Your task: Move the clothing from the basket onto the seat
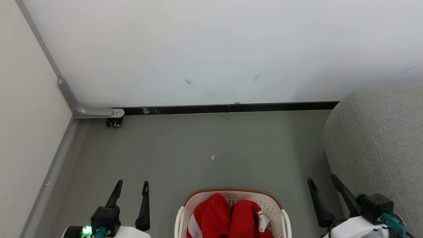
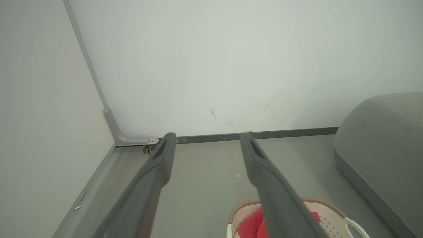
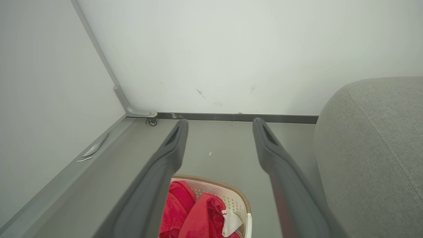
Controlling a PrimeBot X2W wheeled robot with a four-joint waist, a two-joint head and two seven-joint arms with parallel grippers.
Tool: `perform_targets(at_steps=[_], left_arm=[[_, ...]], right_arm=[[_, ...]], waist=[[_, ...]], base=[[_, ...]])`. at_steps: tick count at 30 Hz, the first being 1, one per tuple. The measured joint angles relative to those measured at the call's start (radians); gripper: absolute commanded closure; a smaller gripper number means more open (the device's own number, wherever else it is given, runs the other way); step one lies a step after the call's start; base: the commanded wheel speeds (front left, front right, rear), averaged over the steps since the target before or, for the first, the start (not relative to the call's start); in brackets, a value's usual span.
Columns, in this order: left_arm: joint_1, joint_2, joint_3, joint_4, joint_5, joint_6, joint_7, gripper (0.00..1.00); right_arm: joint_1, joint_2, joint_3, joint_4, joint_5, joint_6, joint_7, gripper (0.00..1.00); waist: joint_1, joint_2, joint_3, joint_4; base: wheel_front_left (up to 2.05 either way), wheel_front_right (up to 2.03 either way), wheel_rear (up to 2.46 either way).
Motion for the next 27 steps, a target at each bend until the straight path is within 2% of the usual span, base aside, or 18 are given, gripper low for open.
perform_targets(at_steps=[17, 27], left_arm=[[-0.047, 0.012, -0.015, 0.028, 0.016, -0.008, 0.000, 0.00], [-0.109, 0.013, -0.074, 0.084, 0.042, -0.049, 0.000, 0.00]], right_arm=[[0.001, 0.001, -0.043, -0.032, 0.002, 0.000, 0.000, 0.00], [0.002, 0.002, -0.094, -0.089, 0.000, 0.000, 0.000, 0.00]], waist=[[-0.0001, 0.0000, 0.037, -0.009], [-0.0001, 0.0000, 0.084, -0.024]], base=[[0.00, 0.00, 0.00], [0.00, 0.00, 0.00]])
